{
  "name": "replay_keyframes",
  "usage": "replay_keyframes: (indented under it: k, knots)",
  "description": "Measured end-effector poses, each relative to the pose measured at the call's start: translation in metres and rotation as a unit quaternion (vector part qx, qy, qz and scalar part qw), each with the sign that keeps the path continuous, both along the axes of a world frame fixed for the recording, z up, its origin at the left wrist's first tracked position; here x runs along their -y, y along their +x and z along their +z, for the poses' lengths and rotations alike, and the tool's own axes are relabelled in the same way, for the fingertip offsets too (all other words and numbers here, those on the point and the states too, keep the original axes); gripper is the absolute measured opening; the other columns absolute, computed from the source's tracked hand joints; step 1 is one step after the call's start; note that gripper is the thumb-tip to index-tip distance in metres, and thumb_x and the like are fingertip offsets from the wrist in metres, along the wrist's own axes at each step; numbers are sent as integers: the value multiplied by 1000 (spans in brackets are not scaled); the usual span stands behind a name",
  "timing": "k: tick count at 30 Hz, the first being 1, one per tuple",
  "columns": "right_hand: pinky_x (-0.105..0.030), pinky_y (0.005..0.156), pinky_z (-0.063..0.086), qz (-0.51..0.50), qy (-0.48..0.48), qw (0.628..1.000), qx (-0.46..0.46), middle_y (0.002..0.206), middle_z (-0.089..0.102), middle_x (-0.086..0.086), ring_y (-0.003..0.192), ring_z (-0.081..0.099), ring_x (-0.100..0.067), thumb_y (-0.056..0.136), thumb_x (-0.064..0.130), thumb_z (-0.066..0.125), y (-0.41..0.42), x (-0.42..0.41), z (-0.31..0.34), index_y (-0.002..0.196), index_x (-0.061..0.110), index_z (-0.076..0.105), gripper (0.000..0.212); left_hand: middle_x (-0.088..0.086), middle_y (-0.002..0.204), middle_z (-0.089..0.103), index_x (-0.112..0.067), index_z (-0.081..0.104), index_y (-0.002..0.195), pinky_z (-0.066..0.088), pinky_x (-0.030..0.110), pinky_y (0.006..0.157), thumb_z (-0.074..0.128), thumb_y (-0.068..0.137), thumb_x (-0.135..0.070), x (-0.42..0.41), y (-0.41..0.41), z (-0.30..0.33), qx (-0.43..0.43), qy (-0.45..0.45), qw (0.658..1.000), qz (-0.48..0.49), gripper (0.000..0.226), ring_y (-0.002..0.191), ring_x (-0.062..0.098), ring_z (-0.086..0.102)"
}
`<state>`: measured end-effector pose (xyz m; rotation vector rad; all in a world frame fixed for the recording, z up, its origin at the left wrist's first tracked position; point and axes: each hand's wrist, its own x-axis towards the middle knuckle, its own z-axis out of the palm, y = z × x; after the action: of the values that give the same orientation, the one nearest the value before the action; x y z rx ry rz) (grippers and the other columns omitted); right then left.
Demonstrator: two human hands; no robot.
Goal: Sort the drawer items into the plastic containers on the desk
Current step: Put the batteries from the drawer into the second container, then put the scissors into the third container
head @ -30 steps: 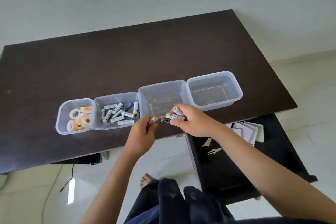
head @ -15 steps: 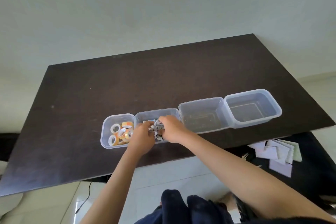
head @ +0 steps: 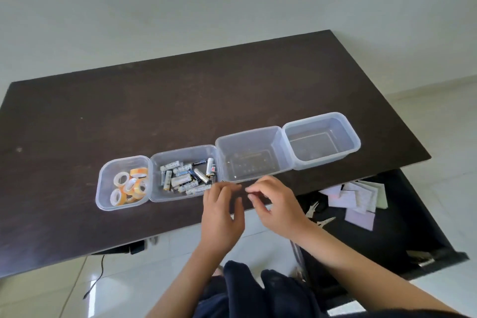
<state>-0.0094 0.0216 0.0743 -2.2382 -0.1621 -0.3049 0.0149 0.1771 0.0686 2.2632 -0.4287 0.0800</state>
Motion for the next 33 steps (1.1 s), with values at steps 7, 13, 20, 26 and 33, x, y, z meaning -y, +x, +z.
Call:
replay_keyframes:
  k: [7,13,20,26,33]
  knots:
    - [-23,74,47,1,-93,980,-175,95,59,6,92,57,-11,90,26,51,-78,120,-54,99,19,65,17,-5,101,55,-19,60,104,49,20,76,48,88,-21,102,-63,-33,-103,-11,985,-137,20,90,4,52]
    - [-37,85,49,26,-206,914,-350,122,52,-2,117,47,-22,90,23,50,-95,199,-98,120,18,55,30,6,137,33,-11,36,137,42,35,103,54,88,-26,182,-88,-76,-264,162,931,-195,54,126,24,40]
    - [-48,114,20,130,-372,855,-336,154,19,-8,141,17,-31,87,15,53,-66,235,-126,142,19,33,58,20,153,0,-4,-2,148,30,40,111,65,86,-30,229,-84,-131,-350,388,849,-86,95,141,38,14]
    - [-58,113,12,109,-395,824,-390,153,-10,7,141,3,-38,82,15,57,-55,262,-145,145,43,4,86,10,138,27,-11,32,128,40,41,97,68,78,-16,231,-96,-147,-300,386,871,-58,62,125,30,30]
    - [-63,113,4,124,-384,820,-406,157,-23,5,145,-3,-34,87,18,53,-102,274,-146,147,43,-2,85,8,133,31,-17,35,124,42,45,94,67,75,-13,236,-110,-148,-348,369,859,-69,59,122,31,33]
